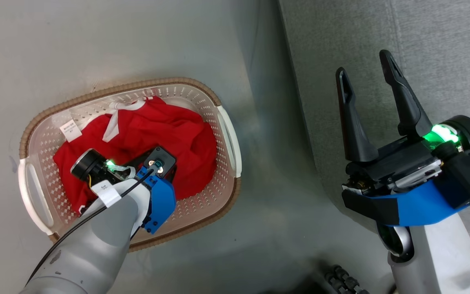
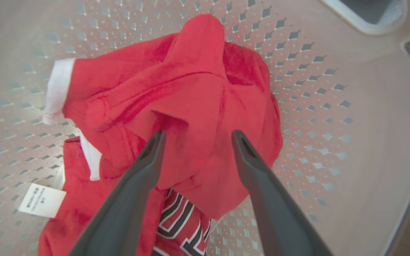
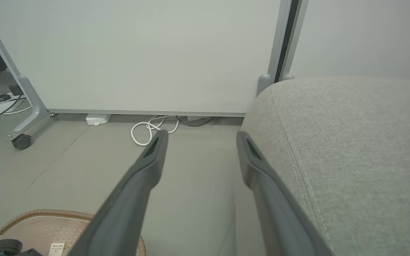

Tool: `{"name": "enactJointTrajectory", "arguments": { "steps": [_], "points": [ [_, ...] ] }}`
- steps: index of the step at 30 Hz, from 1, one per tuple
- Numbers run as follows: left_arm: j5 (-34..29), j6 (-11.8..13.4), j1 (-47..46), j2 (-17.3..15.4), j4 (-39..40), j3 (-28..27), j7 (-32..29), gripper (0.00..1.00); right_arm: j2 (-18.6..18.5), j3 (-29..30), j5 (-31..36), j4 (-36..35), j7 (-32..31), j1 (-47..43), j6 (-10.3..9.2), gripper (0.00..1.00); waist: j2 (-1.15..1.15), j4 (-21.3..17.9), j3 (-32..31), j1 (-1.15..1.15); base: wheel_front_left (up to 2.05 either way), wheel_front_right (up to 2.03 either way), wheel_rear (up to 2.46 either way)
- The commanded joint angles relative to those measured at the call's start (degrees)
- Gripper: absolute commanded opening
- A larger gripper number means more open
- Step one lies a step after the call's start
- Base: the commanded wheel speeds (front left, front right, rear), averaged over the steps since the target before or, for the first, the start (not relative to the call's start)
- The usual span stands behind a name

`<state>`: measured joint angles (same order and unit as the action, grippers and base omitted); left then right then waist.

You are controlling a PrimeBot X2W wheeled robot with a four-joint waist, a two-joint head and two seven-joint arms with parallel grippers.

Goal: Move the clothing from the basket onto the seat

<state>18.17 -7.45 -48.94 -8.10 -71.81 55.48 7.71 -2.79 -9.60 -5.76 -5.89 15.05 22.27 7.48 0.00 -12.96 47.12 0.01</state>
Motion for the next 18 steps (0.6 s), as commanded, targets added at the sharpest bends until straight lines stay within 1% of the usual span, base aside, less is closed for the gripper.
{"name": "enactJointTrajectory", "arguments": {
  "steps": [1, 9, 18],
  "points": [
    [1.1, 0.0, -1.2, 0.0, -0.1, 0.7, -0.8, 1.00, -0.2, 0.1, 0.2, -0.6, 0.2, 1.2, 0.03, 1.00, 0.00, 0.5, 1.0, -0.01, 0.00, 0.00, 0.00],
    [4.0, 0.0, -3.7, -0.8, -0.1, 5.6, -2.5, 1.00, -0.2, 0.2, 0.9, -2.9, 0.2, 1.3, 0.03, 1.00, 0.00, 0.4, 4.2, -0.01, 0.00, 0.00, 0.00],
    [7.5, 0.0, -6.2, -1.4, 0.4, 9.9, -3.3, 1.00, -0.2, -0.1, 1.8, -5.8, 0.2, 0.5, 0.03, 1.00, 0.00, 1.0, 7.8, -0.01, 0.00, 0.00, 0.00]
  ]
}}
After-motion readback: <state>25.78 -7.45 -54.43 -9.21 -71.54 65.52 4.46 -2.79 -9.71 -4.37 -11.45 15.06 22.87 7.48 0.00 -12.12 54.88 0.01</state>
